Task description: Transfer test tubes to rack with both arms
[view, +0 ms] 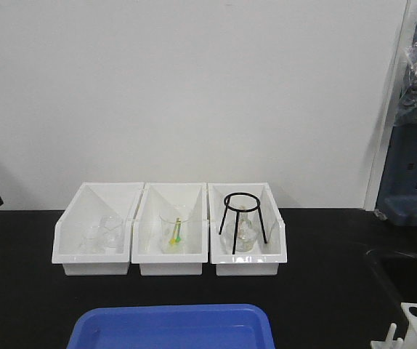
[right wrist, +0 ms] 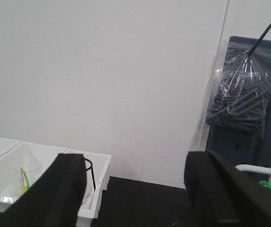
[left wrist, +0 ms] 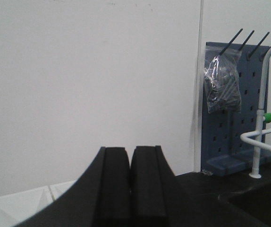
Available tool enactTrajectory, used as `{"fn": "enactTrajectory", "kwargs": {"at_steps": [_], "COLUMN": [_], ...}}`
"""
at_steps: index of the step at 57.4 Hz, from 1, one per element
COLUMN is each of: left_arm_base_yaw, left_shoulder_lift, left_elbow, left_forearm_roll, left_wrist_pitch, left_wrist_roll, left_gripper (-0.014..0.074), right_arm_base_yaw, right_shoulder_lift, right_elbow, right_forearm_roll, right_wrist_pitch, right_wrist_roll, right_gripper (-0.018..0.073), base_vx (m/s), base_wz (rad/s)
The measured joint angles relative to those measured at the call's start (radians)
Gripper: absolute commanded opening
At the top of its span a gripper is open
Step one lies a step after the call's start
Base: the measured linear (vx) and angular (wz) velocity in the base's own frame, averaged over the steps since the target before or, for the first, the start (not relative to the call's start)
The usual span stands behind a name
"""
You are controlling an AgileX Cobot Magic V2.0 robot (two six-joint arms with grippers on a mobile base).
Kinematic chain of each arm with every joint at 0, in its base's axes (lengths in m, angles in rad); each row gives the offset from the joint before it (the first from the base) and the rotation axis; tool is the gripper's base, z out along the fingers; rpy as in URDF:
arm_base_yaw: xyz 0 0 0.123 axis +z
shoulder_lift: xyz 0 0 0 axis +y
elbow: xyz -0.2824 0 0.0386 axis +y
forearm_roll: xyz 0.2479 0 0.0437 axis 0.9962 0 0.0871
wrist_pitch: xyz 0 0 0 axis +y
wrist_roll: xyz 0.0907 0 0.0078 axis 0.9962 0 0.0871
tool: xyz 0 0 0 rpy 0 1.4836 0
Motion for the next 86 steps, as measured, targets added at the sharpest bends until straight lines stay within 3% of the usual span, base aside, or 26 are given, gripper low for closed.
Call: {"fn": "enactTrajectory", "kwargs": {"at_steps": [7, 14, 18, 24, 52, 67, 86], "left_arm_base_yaw": [0.000, 0.015, 0.048, 0.111, 0.422, 0.457, 0.457], "left_shoulder_lift": [-0.019, -0.090, -0.154, -0.256, -0.721, -0.770, -0.770], "left_elbow": [0.012, 0.080, 0.151, 0.263, 0.649, 0.670, 0.670], "left_forearm_roll": [-0.015, -0.125, -0.207, -0.256, -0.365, -0.367, -0.368], "left_wrist_pitch": [0.025, 0.062, 0.090, 0.108, 0.142, 0.332, 0.396], "left_wrist_roll": [0.096, 0.201, 0.262, 0.315, 0.332, 0.333, 0.333], "left_gripper": [0.0072, 0.0029, -0.0003, -0.0006, -0.0006, -0.0006, -0.0006], "right_arm_base_yaw": [0.000, 0.000, 0.000, 0.000, 0.000, 0.000, 0.000], "right_shoulder_lift": [0.000, 0.000, 0.000, 0.000, 0.000, 0.000, 0.000], "right_elbow": [0.000, 0.000, 0.000, 0.000, 0.000, 0.000, 0.000], "right_forearm_roll": [-0.001, -0.001, -0.001, -0.001, -0.001, -0.001, -0.001], "right_wrist_pitch": [0.000, 0.000, 0.000, 0.000, 0.000, 0.002, 0.003], "right_wrist_roll": [0.000, 0.000, 0.000, 0.000, 0.000, 0.000, 0.000], "right_gripper": [0.0512, 0.0512, 0.0512, 0.0512, 0.0512, 0.0512, 0.0512], "base_vx": [0.00, 0.00, 0.00, 0.00, 0.00, 0.00, 0.00], "base_wz": [0.00, 0.00, 0.00, 0.00, 0.00, 0.00, 0.00]}}
